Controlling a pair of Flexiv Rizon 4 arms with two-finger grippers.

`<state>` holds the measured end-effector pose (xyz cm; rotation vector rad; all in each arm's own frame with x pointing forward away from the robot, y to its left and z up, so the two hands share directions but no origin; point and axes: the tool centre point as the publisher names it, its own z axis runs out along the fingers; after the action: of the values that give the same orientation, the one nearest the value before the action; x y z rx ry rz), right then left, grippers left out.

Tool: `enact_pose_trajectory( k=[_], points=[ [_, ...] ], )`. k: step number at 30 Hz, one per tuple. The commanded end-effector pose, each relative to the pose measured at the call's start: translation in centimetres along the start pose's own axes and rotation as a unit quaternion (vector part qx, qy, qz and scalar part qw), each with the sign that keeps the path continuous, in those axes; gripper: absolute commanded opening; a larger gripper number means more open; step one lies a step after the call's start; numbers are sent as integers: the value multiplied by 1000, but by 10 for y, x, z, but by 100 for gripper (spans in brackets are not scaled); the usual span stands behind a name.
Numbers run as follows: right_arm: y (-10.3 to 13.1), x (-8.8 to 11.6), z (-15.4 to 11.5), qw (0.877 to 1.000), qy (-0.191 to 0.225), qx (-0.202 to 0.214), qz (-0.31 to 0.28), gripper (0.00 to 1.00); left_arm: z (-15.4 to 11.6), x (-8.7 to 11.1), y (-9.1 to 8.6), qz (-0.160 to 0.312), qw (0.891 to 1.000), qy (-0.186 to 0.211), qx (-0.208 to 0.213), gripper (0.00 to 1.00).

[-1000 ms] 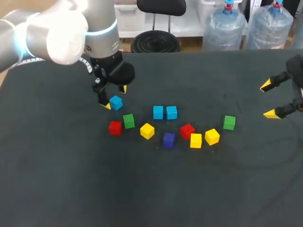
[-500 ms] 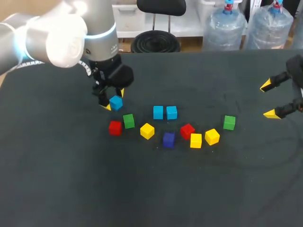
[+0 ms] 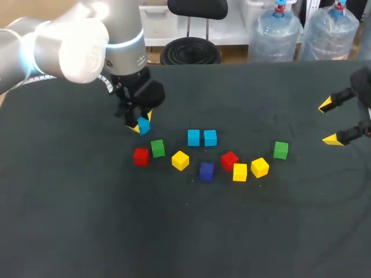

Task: Place the blue cubes, place green cubes on the blue cubes, place the yellow cubes on the green cubes, then place the red cubes on the yellow cubes, and place purple cube on the red cubes.

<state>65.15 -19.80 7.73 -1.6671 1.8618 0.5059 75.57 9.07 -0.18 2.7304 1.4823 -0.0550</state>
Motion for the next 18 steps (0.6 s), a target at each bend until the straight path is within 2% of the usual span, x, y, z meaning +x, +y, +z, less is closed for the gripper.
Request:
enact_pose_trajectory(
  k=[1, 2, 4, 11, 18],
  points=[
    [-1, 0, 1, 1000, -1, 0, 0, 100, 0, 1, 3, 1, 1000, -1, 3, 23],
    [-1, 0, 1, 1000, -1, 0, 0, 100, 0, 1, 4, 2, 1000, 0, 2, 20],
    [-1, 0, 1, 1000, -1, 0, 0, 100, 0, 1, 4, -1, 1000, 0, -1, 1],
    [-1, 0, 1, 1000, -1, 0, 0, 100, -8, -1, 2, -5, 1000, 10, -3, 0],
    [-1, 0, 1, 1000, -1, 0, 0, 100, -25, -11, 0, -44, 999, 3, -19, 0]
  ],
)
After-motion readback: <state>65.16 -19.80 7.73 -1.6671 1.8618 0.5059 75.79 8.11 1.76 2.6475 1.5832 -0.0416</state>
